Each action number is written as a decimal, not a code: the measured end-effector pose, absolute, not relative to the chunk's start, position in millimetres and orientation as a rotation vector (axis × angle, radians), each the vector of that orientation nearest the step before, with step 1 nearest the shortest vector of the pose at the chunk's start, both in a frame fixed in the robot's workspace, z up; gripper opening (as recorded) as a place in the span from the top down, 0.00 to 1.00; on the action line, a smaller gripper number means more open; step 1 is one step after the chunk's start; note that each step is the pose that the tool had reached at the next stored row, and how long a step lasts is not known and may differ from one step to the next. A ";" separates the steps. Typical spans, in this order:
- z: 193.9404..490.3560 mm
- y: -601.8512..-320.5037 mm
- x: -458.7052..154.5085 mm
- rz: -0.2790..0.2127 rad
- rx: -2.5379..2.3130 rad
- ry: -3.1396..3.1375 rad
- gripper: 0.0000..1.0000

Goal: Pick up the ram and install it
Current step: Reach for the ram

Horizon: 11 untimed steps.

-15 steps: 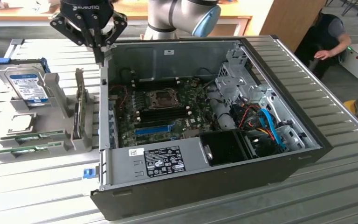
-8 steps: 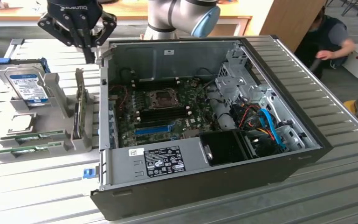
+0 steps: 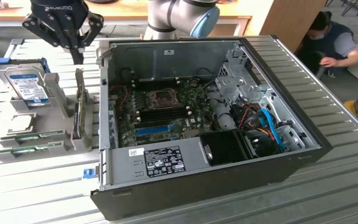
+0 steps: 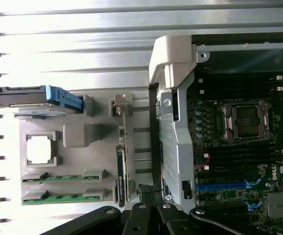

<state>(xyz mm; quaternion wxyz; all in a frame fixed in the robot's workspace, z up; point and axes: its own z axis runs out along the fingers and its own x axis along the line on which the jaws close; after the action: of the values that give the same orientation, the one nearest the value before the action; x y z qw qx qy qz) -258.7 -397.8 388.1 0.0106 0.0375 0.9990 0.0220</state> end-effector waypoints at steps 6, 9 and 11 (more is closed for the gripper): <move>387.4 -397.5 -276.0 0.069 0.117 3.118 0.89; 387.1 -397.5 -284.0 0.069 0.117 3.118 0.89; 387.0 -397.5 -289.5 0.069 0.117 3.119 0.89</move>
<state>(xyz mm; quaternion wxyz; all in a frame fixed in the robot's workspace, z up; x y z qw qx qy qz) -289.5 -397.5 387.0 0.0100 0.0374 0.9990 0.0220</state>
